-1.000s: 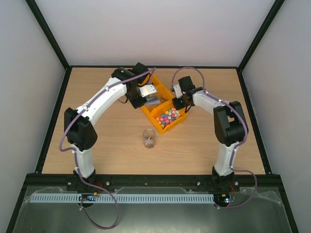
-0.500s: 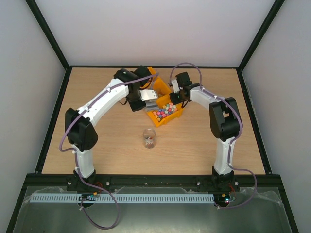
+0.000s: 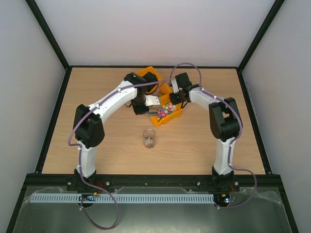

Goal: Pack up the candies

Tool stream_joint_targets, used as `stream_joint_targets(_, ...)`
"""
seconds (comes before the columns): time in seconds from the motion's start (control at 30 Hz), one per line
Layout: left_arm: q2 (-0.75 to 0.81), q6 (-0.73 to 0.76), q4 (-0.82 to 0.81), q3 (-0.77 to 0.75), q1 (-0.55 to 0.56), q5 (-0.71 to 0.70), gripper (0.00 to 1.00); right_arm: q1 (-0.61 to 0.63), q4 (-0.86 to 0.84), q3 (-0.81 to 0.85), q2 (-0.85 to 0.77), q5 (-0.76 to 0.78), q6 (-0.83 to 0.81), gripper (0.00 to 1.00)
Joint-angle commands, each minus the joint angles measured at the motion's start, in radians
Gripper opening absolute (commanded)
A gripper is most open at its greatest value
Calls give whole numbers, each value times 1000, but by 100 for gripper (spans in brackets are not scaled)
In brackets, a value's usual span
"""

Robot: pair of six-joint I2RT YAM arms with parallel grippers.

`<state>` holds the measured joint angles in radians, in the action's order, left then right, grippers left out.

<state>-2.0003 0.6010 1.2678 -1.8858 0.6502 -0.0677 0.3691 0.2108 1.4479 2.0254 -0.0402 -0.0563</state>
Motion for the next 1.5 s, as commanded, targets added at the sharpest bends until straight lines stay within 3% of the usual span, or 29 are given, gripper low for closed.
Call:
stream_joint_targets(0.0, -44, -4, 29, -19, 9, 4, 2, 10, -1, -19, -24, 2, 34, 15)
stream_joint_targets(0.67, -203, -10, 29, -86, 40, -23, 2, 14, -11, -31, -37, -43, 67, 12)
stream_joint_targets(0.93, -264, -17, 23, -122, 42, 48, 2, 16, -20, -47, -45, -65, 80, 9)
stream_joint_targets(1.2, -252, -75, -129, -71, 39, 168, 2, 16, -29, -78, -56, -83, 99, 2)
stream_joint_targets(1.47, -184, -144, -374, 66, 26, 276, 2, 16, -35, -98, -64, -93, 110, 1)
